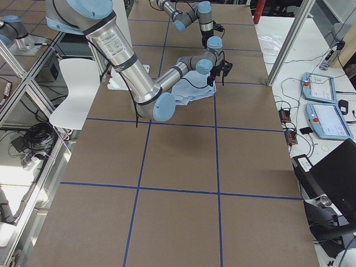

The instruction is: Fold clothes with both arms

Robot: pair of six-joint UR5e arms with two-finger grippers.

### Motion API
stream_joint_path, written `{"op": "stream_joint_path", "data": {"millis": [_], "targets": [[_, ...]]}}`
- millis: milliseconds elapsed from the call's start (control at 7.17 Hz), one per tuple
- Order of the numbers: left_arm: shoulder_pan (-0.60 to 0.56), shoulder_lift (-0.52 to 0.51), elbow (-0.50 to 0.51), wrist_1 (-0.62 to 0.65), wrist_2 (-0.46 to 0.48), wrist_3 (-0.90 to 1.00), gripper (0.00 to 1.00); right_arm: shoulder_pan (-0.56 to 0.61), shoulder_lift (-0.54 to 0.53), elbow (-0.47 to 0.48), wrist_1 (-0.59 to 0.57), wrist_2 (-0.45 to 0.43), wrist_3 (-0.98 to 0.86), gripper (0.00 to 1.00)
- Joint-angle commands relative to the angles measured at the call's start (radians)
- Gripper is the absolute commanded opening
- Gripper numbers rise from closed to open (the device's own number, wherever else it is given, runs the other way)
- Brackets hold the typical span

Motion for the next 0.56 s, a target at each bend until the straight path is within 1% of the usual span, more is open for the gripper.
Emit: {"op": "stream_joint_path", "data": {"millis": [0,139,279,418], "targets": [[-0.069,0.072,-0.091,0.076,-0.005,0.25,0.99,0.128,-0.06,0.023,-0.043,0.079,-0.277,1.0],[-0.126,0.125,-0.144,0.102,-0.022,0.395,0.99,0.179,-0.13,0.054,-0.087,0.079,-0.507,1.0],[-0.199,0.185,-0.172,0.115,-0.08,0.533,0.99,0.239,-0.163,0.063,-0.129,0.082,-0.688,1.0],[-0.293,0.248,-0.182,0.115,-0.147,0.715,0.99,0.3,-0.183,0.065,-0.161,0.108,-0.809,1.0]]}}
